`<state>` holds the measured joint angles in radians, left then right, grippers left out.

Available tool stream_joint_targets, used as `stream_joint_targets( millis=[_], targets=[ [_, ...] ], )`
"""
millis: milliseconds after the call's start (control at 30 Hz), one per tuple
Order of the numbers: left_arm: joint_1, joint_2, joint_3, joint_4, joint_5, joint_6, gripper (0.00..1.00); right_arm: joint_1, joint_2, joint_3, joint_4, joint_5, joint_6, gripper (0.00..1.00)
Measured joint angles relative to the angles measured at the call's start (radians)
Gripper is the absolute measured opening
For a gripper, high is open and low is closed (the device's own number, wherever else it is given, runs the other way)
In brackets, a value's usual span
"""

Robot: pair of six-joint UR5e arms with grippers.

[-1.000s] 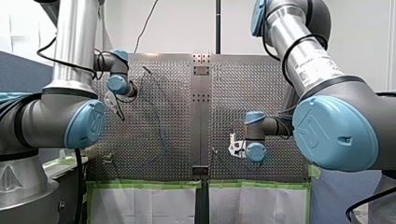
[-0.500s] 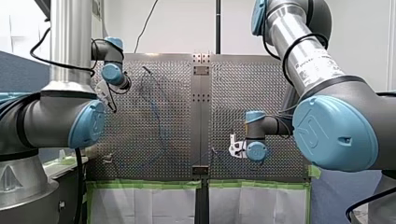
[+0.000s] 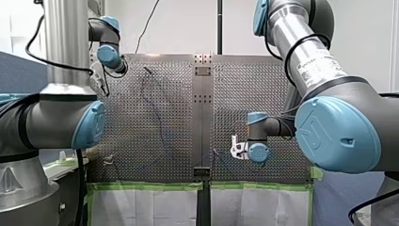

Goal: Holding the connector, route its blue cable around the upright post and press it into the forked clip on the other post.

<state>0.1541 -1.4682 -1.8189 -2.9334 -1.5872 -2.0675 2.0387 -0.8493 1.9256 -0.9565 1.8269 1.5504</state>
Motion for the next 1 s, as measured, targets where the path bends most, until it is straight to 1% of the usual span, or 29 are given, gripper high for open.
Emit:
stream_joint_targets(
  millis=[200, 333, 467, 700, 800, 1000],
  targets=[
    [0.0, 0.051, 0.051, -0.052, 0.048, 0.048, 1.0, 0.0, 0.001, -0.001, -0.006, -0.009, 0.005, 0.0],
    [0.0, 0.081, 0.081, -0.082, 0.079, 0.06, 1.0, 0.0, 0.0, 0.0, -0.009, -0.013, 0.008, 0.0],
    [-0.001, 0.103, 0.108, -0.113, 0.11, 0.058, 1.0, 0.0, 0.0, 0.0, -0.013, -0.021, 0.013, 0.0],
    [-0.015, 0.084, 0.118, -0.172, 0.168, 0.056, 1.0, 0.001, 0.0, 0.0, -0.014, -0.03, 0.016, 0.0],
    [-0.022, 0.064, 0.118, -0.196, 0.179, 0.063, 1.0, 0.0, 0.0, 0.0, -0.012, -0.03, 0.016, 0.0],
    [-0.034, 0.023, 0.118, -0.249, 0.185, 0.08, 1.0, 0.0, 0.001, 0.0, -0.012, -0.03, 0.016, 0.0]
  ],
)
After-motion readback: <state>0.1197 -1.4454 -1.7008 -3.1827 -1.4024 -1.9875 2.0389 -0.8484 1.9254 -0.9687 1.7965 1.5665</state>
